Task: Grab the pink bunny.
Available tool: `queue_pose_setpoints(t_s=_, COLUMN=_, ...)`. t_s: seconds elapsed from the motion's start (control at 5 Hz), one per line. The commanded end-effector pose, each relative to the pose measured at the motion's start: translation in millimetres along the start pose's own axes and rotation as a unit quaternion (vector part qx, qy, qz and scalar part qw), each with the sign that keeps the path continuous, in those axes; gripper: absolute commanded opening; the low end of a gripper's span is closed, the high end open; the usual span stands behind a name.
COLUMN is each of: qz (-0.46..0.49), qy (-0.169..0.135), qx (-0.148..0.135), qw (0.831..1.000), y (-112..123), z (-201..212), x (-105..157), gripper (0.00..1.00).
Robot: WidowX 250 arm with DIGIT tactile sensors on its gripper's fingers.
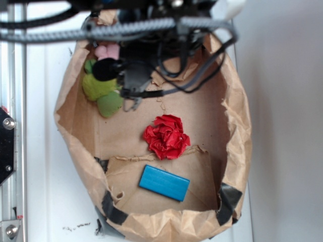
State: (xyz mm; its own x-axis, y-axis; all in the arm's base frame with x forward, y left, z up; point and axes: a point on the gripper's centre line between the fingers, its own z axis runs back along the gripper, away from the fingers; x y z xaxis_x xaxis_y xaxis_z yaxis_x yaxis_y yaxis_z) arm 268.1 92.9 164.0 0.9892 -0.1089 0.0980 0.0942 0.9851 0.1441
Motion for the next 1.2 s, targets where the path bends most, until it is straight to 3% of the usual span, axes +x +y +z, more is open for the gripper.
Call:
queue_pose_setpoints(t_s=0.0, qz=-0.023, qy=-0.004, qx=0.023, qw=0.999, y=14.1, z=-10.6, x=2.2, gripper=1.0)
queue_pose_setpoints(t_s=0.2, qz=-0.041, qy=0.022, qx=0.028, qw=0.999, y=15.3, z=-36.7, x=-2.1, gripper=1.0)
queue_pose_setpoints(t_s=0.6, qz=-0.07, qy=0.039, qx=0.025, qw=0.996, y=1.0, z=-61.1, x=-12.2, gripper=1.0)
queue_pose_setpoints(t_s=1.0, qz=-0.063, qy=0.057, qx=0.066, qw=0.994, y=2.0, z=-95.4, x=-8.2, gripper=1.0)
